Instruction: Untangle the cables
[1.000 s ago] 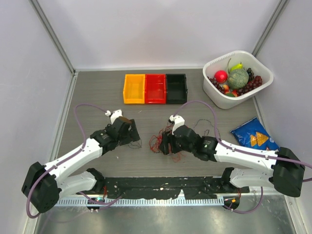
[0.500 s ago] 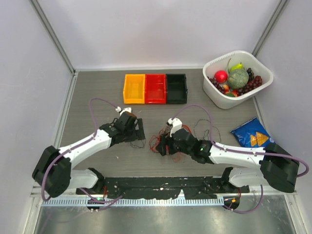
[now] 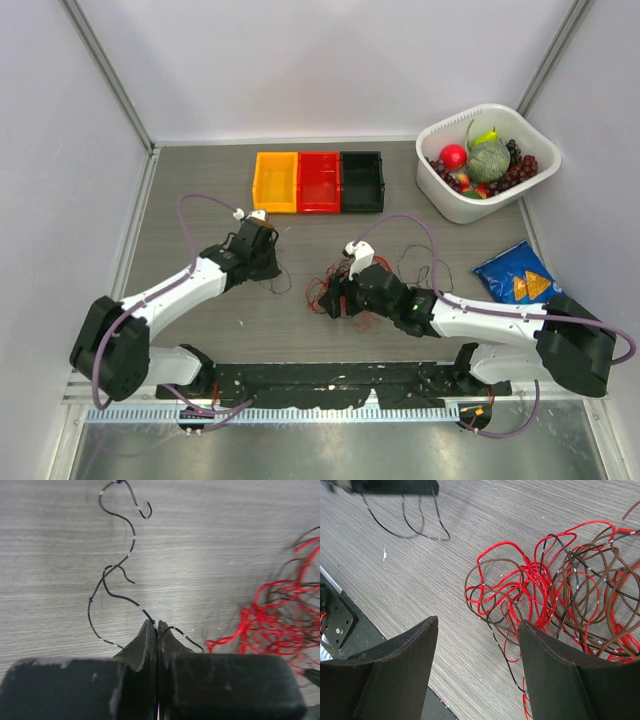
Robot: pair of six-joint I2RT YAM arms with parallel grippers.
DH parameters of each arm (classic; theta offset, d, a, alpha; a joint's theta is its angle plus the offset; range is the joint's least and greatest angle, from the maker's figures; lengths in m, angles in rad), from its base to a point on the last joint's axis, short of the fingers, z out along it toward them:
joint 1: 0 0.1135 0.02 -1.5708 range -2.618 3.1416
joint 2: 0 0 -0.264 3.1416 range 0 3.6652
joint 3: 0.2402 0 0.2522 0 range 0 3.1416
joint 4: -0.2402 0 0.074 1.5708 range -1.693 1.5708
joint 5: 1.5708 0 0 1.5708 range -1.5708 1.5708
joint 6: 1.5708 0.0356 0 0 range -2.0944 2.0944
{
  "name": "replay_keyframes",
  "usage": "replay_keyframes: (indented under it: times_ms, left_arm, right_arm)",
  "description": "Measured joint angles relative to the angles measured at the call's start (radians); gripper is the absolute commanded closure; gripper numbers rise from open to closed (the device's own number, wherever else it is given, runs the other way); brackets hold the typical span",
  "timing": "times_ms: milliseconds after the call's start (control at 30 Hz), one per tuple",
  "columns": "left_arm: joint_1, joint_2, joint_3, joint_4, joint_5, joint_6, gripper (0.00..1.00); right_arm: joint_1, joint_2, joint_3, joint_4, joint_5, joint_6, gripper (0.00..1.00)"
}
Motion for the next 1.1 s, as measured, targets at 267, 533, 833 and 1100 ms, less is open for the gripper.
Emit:
replay_keyframes:
  times_ms: [267,533,833,1100]
  left_arm:
    - [0.083,-0.009,0.271,-0.068,0.023,0.030,1.00]
    - [0.255,0.418,0.774,-0.113,0.168,0.064,1.00]
    - [0.325,0.904,1.173,-0.266,0.206,0.128,1.00]
    - [0.357,1.118,1.396,-0.321,0.168,0.135,1.00]
  right_arm:
    - [-0.002,0.024,-0.027,0.075,0.005,0.004,0.30]
    - [-0.064,-0.036,-0.122,0.144,0.002,0.013,0.30]
    - [-0.202,-0.153,-0.219,0.225,-0.053,0.060,0.30]
    - [-0.203,-0.151,-0.231,0.257,-0.073,0.081,0.30]
